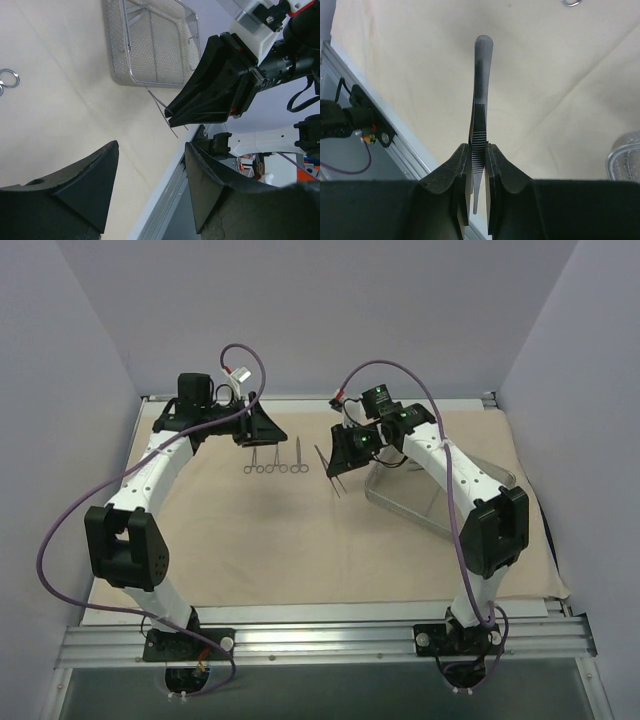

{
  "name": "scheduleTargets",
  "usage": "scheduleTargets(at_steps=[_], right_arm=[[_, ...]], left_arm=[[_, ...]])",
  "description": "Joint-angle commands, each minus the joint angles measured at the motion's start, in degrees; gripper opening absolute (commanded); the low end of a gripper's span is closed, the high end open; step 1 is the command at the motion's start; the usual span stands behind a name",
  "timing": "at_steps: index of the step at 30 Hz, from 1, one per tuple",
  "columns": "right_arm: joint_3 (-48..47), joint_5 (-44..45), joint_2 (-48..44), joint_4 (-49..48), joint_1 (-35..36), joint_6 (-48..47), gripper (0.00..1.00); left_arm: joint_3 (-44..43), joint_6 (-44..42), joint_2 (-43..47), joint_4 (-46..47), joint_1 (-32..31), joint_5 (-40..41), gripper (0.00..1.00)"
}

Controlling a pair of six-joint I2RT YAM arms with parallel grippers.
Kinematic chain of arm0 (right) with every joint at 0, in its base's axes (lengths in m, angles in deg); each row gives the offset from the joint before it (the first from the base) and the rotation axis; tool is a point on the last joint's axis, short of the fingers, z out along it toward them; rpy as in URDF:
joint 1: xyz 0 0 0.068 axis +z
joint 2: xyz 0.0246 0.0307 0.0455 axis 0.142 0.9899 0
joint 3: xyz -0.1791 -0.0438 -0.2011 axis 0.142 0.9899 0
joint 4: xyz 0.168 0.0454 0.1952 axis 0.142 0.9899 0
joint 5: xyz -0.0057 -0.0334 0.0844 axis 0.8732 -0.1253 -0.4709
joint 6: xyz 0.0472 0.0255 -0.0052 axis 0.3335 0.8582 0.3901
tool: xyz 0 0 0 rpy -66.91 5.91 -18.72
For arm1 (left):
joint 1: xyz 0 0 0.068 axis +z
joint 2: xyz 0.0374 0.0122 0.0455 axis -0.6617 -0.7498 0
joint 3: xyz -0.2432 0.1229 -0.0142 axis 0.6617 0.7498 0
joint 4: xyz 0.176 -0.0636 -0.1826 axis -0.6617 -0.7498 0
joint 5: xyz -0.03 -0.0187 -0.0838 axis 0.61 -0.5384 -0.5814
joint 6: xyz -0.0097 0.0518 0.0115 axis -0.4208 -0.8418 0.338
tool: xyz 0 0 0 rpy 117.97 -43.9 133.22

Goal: Open and lay out the surgical kit
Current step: Place the medical item in the surgical kit.

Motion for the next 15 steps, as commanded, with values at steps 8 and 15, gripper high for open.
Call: scheduleTargets(at_steps=[8,15], right_arm=[[-0.84,-3.5,-1.4,-0.45,7.65,-2.94,0.0],[-3.75,-0.61,-0.87,-0.36,10.12,-2.33,0.0]], left_arm=[[7.07,7.18,4.29,7.45,-3.33,-1.9,0.65],[5.67,8.41,2.0,4.92,-4.13,-1.03,0.64]])
